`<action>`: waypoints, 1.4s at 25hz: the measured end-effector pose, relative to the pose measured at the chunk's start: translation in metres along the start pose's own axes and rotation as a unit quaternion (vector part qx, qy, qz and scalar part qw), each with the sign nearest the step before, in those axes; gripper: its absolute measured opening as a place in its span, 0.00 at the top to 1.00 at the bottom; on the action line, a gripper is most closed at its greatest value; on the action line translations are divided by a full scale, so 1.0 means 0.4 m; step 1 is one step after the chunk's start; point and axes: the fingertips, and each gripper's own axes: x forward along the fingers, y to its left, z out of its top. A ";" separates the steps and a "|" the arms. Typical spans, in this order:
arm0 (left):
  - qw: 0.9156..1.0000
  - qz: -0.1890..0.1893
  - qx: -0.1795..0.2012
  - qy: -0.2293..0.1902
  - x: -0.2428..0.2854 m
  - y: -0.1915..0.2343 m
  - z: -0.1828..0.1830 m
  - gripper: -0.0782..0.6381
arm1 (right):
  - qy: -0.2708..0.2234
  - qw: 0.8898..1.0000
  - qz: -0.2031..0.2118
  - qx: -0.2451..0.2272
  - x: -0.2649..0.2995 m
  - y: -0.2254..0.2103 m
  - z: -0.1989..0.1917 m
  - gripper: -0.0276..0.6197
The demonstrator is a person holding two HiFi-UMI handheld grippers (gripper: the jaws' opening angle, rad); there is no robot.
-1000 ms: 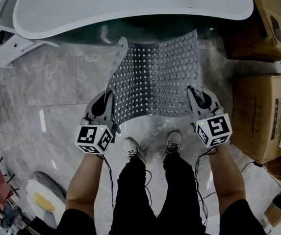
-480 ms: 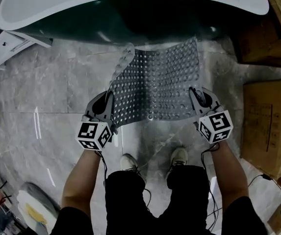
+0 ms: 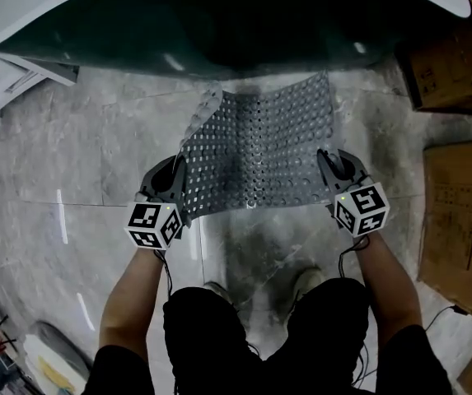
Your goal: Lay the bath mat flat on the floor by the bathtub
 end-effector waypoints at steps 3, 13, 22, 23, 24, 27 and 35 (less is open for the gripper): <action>1.000 0.001 0.005 0.005 0.034 0.015 -0.040 0.85 | 0.002 1.000 -0.004 0.007 0.024 -0.026 -0.034 0.91; 0.999 0.036 -0.001 0.022 0.090 0.106 -0.124 0.85 | 0.024 0.999 -0.022 0.027 0.066 -0.108 -0.139 0.90; 0.997 0.062 0.011 0.034 0.099 0.132 -0.192 0.85 | 0.059 0.997 -0.046 0.021 0.071 -0.164 -0.224 0.88; 0.997 0.064 0.012 0.035 0.099 0.132 -0.196 0.85 | 0.063 0.997 -0.048 0.023 0.071 -0.174 -0.232 0.87; 0.997 0.066 0.012 0.035 0.099 0.132 -0.200 0.85 | 0.066 0.996 -0.051 0.024 0.072 -0.183 -0.239 0.87; 0.997 0.073 0.006 0.034 0.095 0.136 -0.210 0.85 | 0.075 0.995 -0.055 0.024 0.076 -0.198 -0.253 0.87; 0.992 0.104 0.022 0.062 0.082 0.165 -0.234 0.85 | 0.109 0.990 -0.085 0.028 0.081 -0.244 -0.294 0.83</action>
